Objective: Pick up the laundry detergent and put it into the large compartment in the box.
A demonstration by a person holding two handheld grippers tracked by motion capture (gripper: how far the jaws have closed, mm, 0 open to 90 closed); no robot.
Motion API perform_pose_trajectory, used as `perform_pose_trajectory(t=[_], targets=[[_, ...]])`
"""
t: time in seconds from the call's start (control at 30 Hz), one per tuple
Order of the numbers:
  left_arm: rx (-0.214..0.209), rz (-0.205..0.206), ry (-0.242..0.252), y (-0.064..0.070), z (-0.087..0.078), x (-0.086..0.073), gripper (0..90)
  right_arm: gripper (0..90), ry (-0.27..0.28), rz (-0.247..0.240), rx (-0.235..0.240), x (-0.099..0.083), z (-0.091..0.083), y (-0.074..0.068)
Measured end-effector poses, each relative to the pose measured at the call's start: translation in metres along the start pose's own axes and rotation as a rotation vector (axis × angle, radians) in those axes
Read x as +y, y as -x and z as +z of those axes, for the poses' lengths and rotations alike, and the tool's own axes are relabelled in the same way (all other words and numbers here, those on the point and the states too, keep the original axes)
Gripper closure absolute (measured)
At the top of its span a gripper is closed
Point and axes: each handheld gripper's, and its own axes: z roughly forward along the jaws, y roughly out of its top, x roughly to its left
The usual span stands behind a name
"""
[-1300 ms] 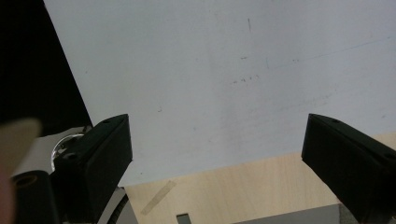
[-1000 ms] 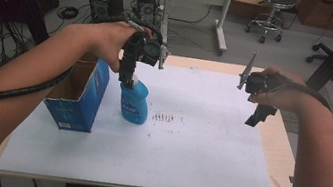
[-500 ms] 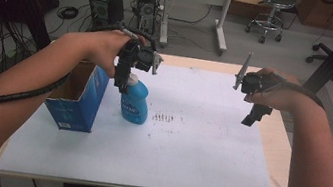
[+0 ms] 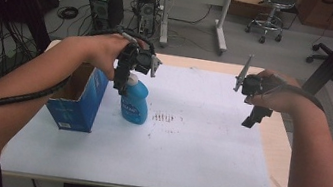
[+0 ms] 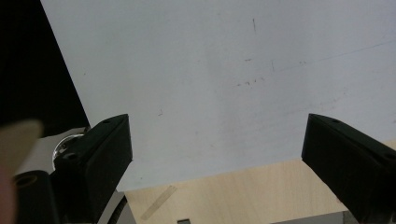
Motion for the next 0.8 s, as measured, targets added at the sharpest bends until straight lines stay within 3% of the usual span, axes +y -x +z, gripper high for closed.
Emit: perform_pose_trajectory(t=[0.8], targets=[[0.007,0.020,-0.022,-0.004,0.034,0.000,0.2,8.7,-0.012,-0.006,0.006,0.001,0.005,0.002]])
